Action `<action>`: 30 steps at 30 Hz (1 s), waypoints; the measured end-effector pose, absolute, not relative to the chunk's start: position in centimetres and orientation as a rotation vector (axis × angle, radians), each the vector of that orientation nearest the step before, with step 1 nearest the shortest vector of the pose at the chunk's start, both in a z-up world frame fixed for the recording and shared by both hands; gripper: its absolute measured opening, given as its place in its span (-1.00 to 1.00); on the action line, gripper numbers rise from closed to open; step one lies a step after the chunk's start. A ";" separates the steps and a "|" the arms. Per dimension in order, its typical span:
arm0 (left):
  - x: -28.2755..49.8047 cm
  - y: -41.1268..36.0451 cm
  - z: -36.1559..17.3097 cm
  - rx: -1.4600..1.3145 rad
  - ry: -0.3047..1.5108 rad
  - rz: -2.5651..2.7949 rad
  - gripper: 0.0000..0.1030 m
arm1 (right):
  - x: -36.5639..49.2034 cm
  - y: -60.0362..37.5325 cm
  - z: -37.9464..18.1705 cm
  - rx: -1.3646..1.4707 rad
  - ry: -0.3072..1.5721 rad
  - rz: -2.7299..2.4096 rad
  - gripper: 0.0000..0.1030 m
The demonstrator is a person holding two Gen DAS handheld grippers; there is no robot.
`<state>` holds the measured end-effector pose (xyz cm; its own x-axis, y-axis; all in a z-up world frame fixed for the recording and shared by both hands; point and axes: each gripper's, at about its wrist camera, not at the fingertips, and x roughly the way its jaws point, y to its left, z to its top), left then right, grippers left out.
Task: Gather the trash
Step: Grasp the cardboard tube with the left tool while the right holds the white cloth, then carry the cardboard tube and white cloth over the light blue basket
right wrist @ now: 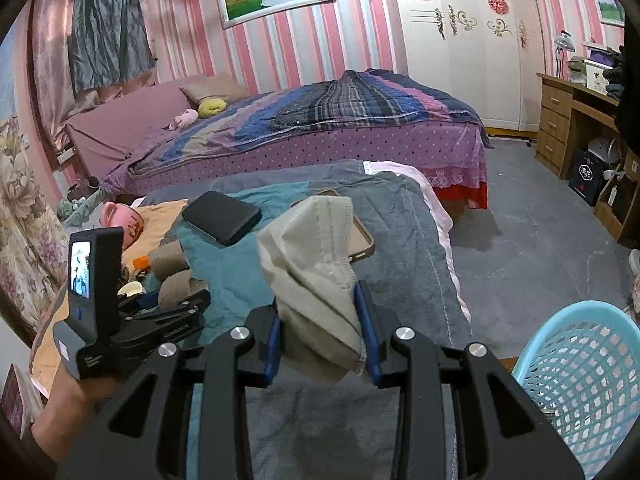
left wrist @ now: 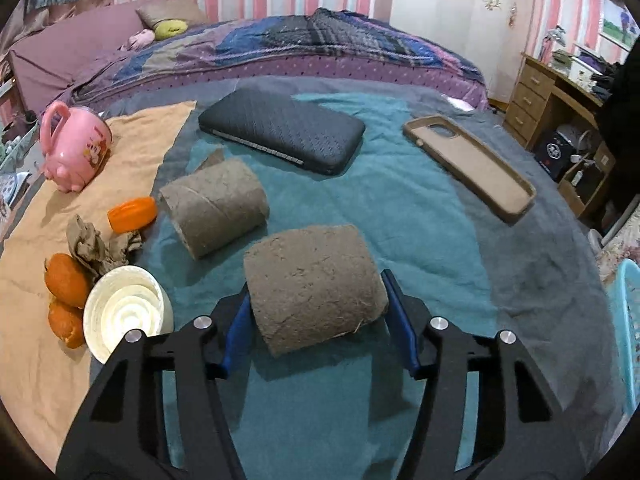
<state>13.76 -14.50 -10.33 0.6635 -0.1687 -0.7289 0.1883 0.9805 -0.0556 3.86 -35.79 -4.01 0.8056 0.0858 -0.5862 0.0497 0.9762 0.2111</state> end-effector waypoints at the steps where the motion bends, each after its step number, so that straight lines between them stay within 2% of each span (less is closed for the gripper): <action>1: 13.5 -14.5 -9.9 0.022 0.809 -0.208 0.11 | 3.7 -35.7 -3.9 0.221 0.632 0.019 -0.36; 14: 5.7 -15.7 -2.6 0.009 0.618 -0.387 0.11 | -1.1 -37.9 -2.2 0.286 0.552 -0.022 -0.36; 30: 2.6 -14.4 -1.3 0.005 0.581 -0.413 0.11 | -7.4 -39.9 -0.5 0.269 0.496 -0.189 -0.36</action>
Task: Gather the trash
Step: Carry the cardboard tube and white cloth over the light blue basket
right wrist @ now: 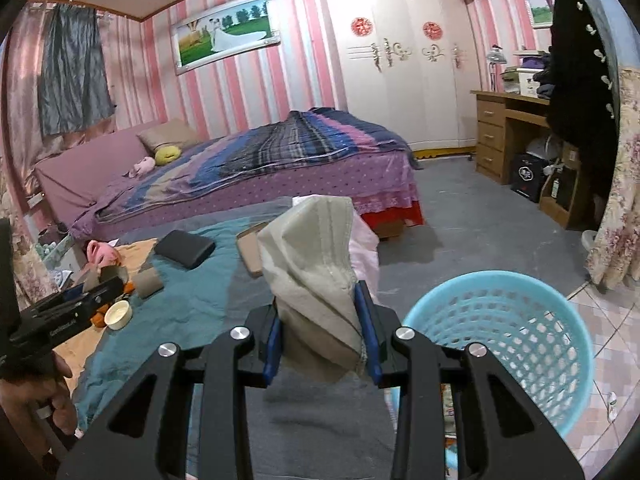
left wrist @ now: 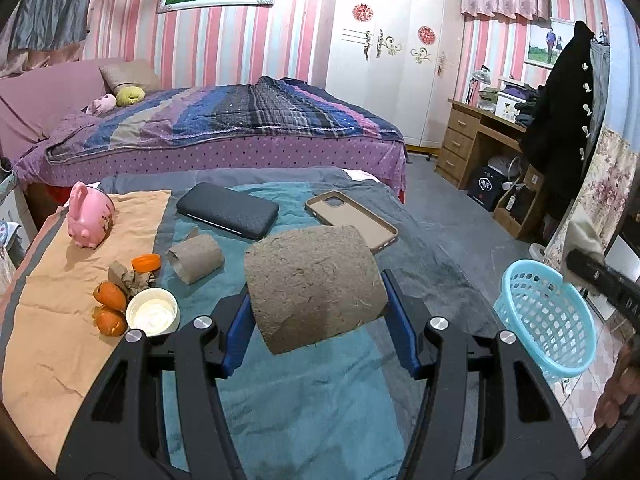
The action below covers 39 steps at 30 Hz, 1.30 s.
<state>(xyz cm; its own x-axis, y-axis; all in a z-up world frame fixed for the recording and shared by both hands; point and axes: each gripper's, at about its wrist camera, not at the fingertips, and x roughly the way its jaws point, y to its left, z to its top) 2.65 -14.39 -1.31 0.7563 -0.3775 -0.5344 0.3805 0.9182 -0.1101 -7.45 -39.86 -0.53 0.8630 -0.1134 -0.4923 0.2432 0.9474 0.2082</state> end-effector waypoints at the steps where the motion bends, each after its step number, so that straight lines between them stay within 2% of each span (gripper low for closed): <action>1: 2.6 -14.4 -1.4 0.010 0.581 -0.413 0.11 | -7.5 -40.3 -0.5 0.270 0.498 -0.187 -0.36; 31: -1.3 -29.2 2.5 0.097 0.556 -0.608 0.12 | -9.8 -49.6 -1.5 0.337 0.566 -0.332 -0.32; 33: -1.3 -29.9 2.6 0.104 0.554 -0.613 0.12 | -9.9 -50.1 -1.6 0.353 0.550 -0.344 -0.23; 34: -1.3 -30.2 2.6 0.105 0.555 -0.616 0.12 | -9.9 -50.3 -1.8 0.364 0.550 -0.357 -0.04; 37: -1.1 -30.8 2.5 0.105 0.558 -0.618 0.12 | -9.5 -50.2 -2.2 0.374 0.558 -0.346 0.03; 38: -1.1 -31.1 2.4 0.102 0.562 -0.620 0.12 | -9.6 -50.2 -2.2 0.375 0.556 -0.347 0.16; 39: -1.0 -31.4 2.2 0.101 0.566 -0.622 0.12 | -9.6 -50.2 -2.2 0.376 0.552 -0.349 0.20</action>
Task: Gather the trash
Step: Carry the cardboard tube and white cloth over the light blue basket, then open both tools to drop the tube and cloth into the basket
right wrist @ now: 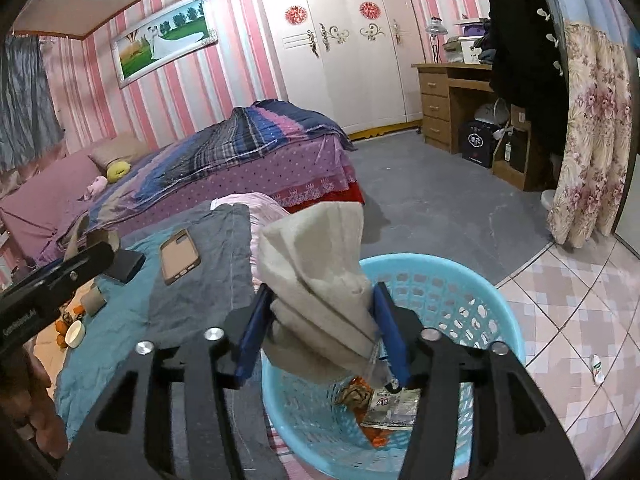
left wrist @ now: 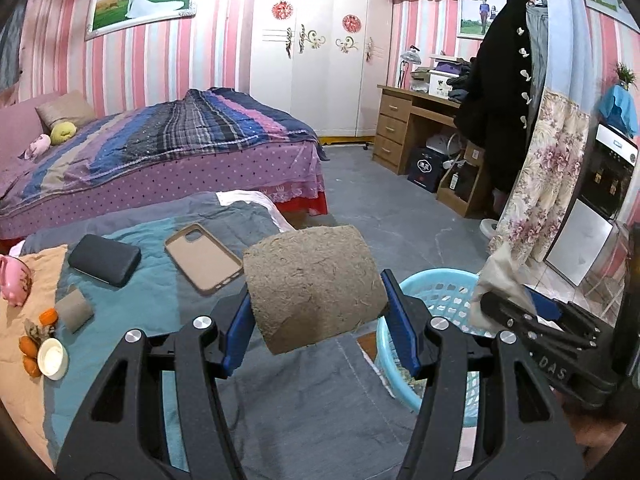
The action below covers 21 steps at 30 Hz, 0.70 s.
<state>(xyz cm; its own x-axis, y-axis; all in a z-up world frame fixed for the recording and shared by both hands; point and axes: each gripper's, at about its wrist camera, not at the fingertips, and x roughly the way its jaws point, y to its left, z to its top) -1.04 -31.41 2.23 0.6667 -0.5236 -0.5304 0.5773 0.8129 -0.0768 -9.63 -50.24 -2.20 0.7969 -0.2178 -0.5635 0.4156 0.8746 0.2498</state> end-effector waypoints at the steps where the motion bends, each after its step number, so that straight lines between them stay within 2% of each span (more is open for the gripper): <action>1: -1.0 -31.9 2.0 0.100 0.577 -0.632 0.12 | -9.9 -50.5 -2.1 0.383 0.536 -0.359 0.22; 6: -1.7 -33.5 1.7 0.109 0.575 -0.685 0.12 | -11.3 -52.0 -2.0 0.456 0.464 -0.498 0.43; 17: -2.7 -37.9 0.8 0.124 0.609 -0.796 0.20 | -14.6 -56.5 -3.6 0.595 0.416 -0.591 0.44; 18: -2.8 -38.3 0.7 0.126 0.615 -0.807 0.26 | -14.9 -56.5 -3.7 0.595 0.411 -0.597 0.44; 20: -3.0 -39.1 0.7 0.132 0.614 -0.833 0.72 | -15.0 -56.7 -3.8 0.598 0.407 -0.603 0.44; 21: -3.2 -39.2 0.9 0.137 0.603 -0.837 0.80 | -15.0 -56.9 -3.9 0.600 0.411 -0.603 0.44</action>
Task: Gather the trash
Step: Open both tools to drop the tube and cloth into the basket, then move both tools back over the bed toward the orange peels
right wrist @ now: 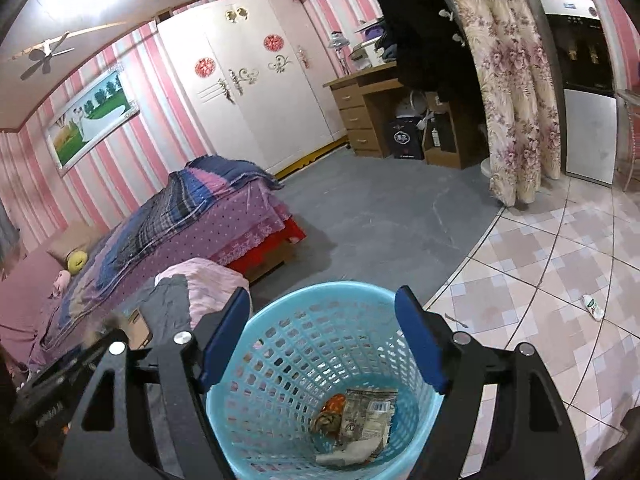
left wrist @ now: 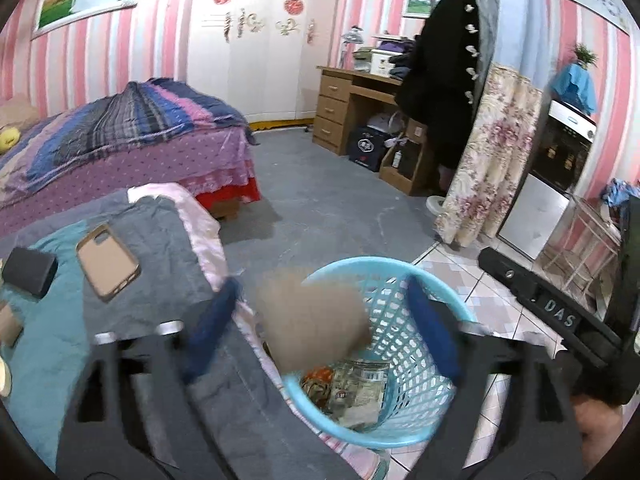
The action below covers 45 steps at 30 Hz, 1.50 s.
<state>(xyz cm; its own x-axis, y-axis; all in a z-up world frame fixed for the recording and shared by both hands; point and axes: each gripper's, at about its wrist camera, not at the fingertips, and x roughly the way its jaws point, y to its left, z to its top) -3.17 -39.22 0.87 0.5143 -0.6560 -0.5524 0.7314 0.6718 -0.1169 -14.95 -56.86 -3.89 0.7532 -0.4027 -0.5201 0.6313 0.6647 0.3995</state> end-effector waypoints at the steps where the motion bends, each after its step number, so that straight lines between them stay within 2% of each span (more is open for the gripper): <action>1: -3.3 -38.9 1.3 0.134 0.574 -0.829 0.83 | -15.0 -57.0 -3.9 0.600 0.416 -0.603 0.44; 9: -0.6 -32.5 2.6 0.079 0.537 -0.695 0.86 | -14.6 -57.0 -3.7 0.583 0.417 -0.563 0.44; 16: 3.6 -19.5 1.1 0.008 0.589 -0.418 0.87 | -12.7 -54.5 -3.1 0.547 0.414 -0.474 0.44; 26: 8.0 -1.3 -1.5 -0.049 0.687 -0.057 0.88 | -7.4 -45.6 -2.1 0.448 0.457 -0.285 0.47; 35: 9.9 3.3 -7.3 -0.051 0.799 -0.067 0.87 | -0.6 -32.5 -3.1 0.299 0.580 -0.063 0.52; 40: 11.3 3.3 -9.0 -0.017 0.838 -0.097 0.54 | 1.2 -27.4 -4.0 0.268 0.609 -0.006 0.52; 45: 11.8 3.9 -10.1 -0.065 0.862 -0.131 0.33 | 2.6 -22.7 -4.8 0.219 0.636 0.035 0.52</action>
